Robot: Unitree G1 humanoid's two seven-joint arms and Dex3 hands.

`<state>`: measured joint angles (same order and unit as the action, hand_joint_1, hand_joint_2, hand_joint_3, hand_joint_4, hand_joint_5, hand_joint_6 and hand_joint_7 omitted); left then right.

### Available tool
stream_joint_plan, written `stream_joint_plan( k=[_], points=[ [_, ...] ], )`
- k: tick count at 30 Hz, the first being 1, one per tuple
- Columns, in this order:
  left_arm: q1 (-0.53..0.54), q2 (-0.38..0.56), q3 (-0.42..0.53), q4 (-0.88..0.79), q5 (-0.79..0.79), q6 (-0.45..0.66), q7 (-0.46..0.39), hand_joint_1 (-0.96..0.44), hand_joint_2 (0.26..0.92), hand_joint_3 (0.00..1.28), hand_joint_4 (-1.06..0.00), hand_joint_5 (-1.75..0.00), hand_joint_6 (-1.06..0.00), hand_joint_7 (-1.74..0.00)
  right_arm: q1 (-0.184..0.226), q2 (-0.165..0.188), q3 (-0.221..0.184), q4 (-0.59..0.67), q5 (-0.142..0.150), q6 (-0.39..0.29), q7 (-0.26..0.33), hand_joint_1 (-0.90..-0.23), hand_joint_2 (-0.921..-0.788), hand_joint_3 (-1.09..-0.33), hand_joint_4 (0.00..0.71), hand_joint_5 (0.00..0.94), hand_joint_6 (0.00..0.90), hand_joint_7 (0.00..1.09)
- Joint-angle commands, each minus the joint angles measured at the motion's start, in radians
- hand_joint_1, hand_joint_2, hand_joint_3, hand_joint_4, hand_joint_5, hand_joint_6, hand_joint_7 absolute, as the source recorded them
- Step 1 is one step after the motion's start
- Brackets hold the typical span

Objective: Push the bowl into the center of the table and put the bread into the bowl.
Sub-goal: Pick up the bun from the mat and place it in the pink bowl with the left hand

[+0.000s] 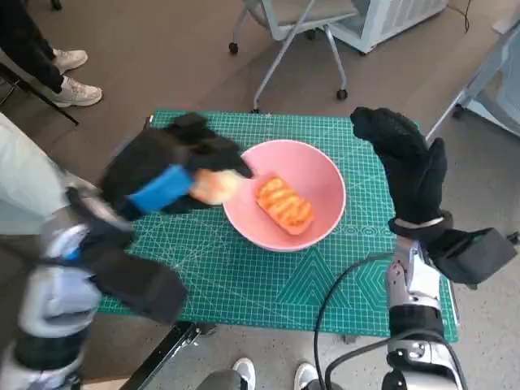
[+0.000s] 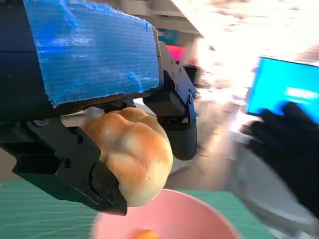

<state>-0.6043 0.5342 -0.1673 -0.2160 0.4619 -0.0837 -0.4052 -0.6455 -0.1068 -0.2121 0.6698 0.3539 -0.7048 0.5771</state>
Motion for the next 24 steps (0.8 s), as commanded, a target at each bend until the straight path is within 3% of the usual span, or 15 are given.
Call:
stream_joint_plan(
  k=[1,12,14,16,17,18,20,21,24],
  points=[
    [-0.099,-0.054,-0.081,0.161,0.034,-0.054,0.016,0.0,0.898,0.01,-0.78,-1.14,-0.77,-0.95,0.026,0.001,-0.002,0.004,0.009,0.014,0.007,-0.648,-0.921,-0.751,0.237,0.0,0.122,0.5],
    [-0.241,-0.179,-0.177,0.587,0.056,-0.2,0.109,0.0,0.917,0.02,-0.77,-1.13,-0.68,-1.06,0.041,-0.006,-0.006,-0.015,0.008,0.015,0.002,-0.647,-0.921,-0.751,0.237,0.0,0.122,0.5],
    [-0.252,-0.192,-0.188,0.642,0.064,-0.212,0.124,0.0,0.919,0.05,-0.71,-1.22,-0.66,-1.06,0.045,-0.008,-0.007,-0.021,0.008,0.016,0.0,-0.646,-0.921,-0.753,0.236,0.0,0.121,0.5],
    [-0.257,-0.2,-0.2,0.678,0.076,-0.209,0.131,0.0,0.92,0.13,-0.59,-1.28,-0.58,-1.19,0.048,-0.009,-0.009,-0.023,0.009,0.016,0.0,-0.648,-0.921,-0.753,0.236,0.0,0.12,0.5],
    [-0.258,-0.202,-0.204,0.688,0.081,-0.205,0.132,0.03,0.894,0.13,-0.53,-0.97,-0.53,-0.96,0.049,-0.01,-0.01,-0.024,0.009,0.016,0.0,-0.648,-0.921,-0.753,0.236,0.0,0.12,0.5],
    [-0.259,-0.204,-0.211,0.697,0.09,-0.192,0.128,0.04,0.888,0.12,-0.53,-0.81,-0.53,-0.84,0.05,-0.01,-0.011,-0.026,0.01,0.017,-0.001,-0.648,-0.921,-0.753,0.236,0.0,0.12,0.5],
    [-0.26,-0.206,-0.222,0.708,0.106,-0.173,0.12,0.01,0.879,0.07,-0.49,-0.34,-0.53,-0.4,0.052,-0.011,-0.012,-0.03,0.011,0.018,-0.002,-0.644,-0.921,-0.753,0.236,0.0,0.119,0.5],
    [-0.26,-0.206,-0.226,0.711,0.113,-0.166,0.116,-0.02,0.874,0.05,-0.46,-0.22,-0.52,-0.27,0.053,-0.011,-0.013,-0.032,0.011,0.019,-0.002,-0.643,-0.921,-0.754,0.236,0.0,0.119,0.5],
    [-0.26,-0.202,-0.236,0.713,0.123,-0.147,0.096,-0.07,0.868,0.03,-0.41,-0.09,-0.49,-0.12,0.055,-0.011,-0.015,-0.034,0.015,0.022,-0.001,-0.643,-0.921,-0.755,0.235,0.0,0.118,0.5]
  ],
)
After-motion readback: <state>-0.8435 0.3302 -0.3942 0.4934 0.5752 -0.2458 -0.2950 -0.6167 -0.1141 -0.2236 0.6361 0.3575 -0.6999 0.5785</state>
